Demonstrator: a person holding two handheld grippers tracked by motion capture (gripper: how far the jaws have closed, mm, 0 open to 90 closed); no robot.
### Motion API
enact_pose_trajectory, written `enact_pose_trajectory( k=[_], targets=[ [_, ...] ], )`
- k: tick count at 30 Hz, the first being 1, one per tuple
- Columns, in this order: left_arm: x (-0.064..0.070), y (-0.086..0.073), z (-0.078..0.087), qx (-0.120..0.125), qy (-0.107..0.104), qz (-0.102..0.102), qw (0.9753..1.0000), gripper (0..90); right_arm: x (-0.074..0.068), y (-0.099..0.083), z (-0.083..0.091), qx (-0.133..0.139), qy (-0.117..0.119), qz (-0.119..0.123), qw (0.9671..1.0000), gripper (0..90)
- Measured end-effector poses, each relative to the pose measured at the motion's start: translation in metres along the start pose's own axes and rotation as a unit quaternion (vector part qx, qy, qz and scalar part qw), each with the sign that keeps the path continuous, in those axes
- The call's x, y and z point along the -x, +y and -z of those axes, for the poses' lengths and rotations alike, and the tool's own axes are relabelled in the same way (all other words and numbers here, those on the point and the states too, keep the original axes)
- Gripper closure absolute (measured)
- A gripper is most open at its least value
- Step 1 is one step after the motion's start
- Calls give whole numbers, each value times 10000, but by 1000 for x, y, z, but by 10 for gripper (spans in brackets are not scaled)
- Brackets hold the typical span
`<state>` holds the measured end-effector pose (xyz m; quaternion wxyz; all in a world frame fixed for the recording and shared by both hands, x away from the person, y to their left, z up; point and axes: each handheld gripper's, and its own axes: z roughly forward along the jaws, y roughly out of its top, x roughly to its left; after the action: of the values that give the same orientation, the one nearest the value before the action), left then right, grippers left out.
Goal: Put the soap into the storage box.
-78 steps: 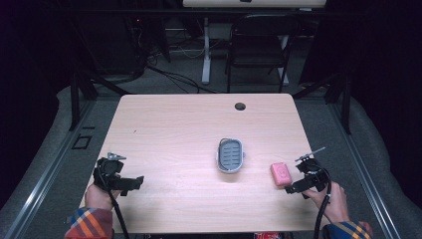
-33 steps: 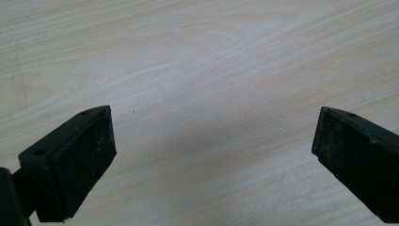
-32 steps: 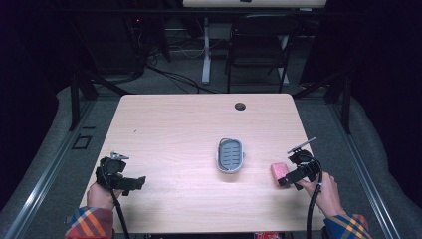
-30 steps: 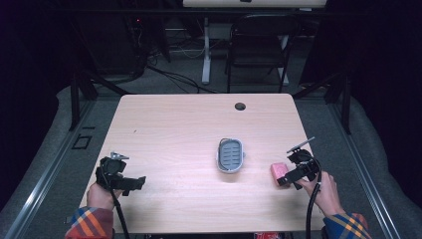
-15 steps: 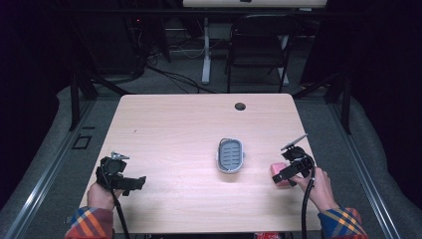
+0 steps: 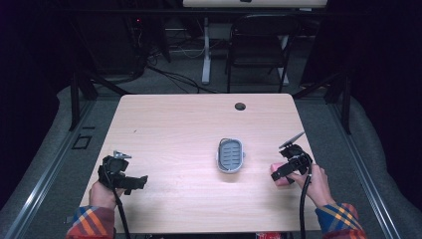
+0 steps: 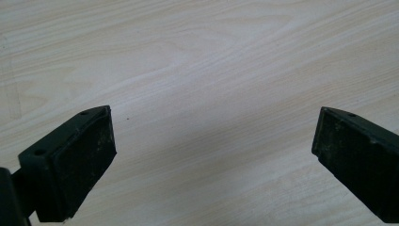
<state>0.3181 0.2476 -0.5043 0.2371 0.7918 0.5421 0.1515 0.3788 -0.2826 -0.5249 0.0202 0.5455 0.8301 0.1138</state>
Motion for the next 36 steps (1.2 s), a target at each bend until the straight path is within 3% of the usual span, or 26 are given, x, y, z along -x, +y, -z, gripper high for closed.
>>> enact_pose_trajectory(
  k=[3,4,5,6,7,9,10,12,15,16,21,22,23,24,26,29,31,33,36],
  targets=[
    [-1,0,-1,-5,-5,11,10000,1,1,2,-2,-40,-13,-34,10000,5],
    [-1,0,-1,-1,5,10,10000,1,0,2,-4,41,-56,-160,9998,33],
    [0,0,-1,-1,3,5,10000,1,1,4,-3,-73,-60,-59,9999,35],
    [0,1,-1,-6,2,0,10000,1,0,4,-5,39,-64,-147,9999,45],
    [0,0,-1,-7,1,-4,10000,1,1,6,-4,-92,-76,-55,9999,55],
    [0,0,-1,-4,8,4,10000,1,-1,6,-7,6,-94,-113,9999,81],
    [0,0,0,-9,17,0,10000,1,0,8,-5,-132,-94,-43,9999,94],
    [0,0,0,-8,14,-1,10000,1,0,9,-6,-145,-125,-55,9998,150],
    [0,0,0,-9,9,-4,10000,1,-1,8,-8,-34,-130,-156,9998,157],
    [0,0,0,-7,9,-1,10000,1,0,10,-7,-171,-138,-87,9997,185],
    [0,0,0,-10,11,-2,10000,1,-2,11,-12,-91,-160,-160,9997,196],
    [0,0,0,-11,12,0,10000,1,-2,12,-12,-141,-151,-146,9997,205],
    [0,0,0,-17,12,-5,10000,1,-1,14,-10,-359,-212,25,9991,212],
    [0,0,0,-19,14,-4,10000,1,-2,13,-13,-168,-160,-127,9996,215],
    [0,0,0,-29,14,-13,10000,1,-3,14,-15,-170,-185,-163,9996,222],
    [0,0,0,-31,25,-5,10000,1,-3,16,-15,-383,-254,-77,9989,237],
    [0,0,0,-36,26,-12,10000,1,-4,14,-17,-293,-269,-194,9990,246],
    [0,0,0,-35,29,-8,10000,1,-3,16,-16,-431,-256,-107,9987,267],
    [0,0,-1,-40,31,-10,10000,1,-5,16,-17,-398,-281,-161,9987,289]
  ],
)
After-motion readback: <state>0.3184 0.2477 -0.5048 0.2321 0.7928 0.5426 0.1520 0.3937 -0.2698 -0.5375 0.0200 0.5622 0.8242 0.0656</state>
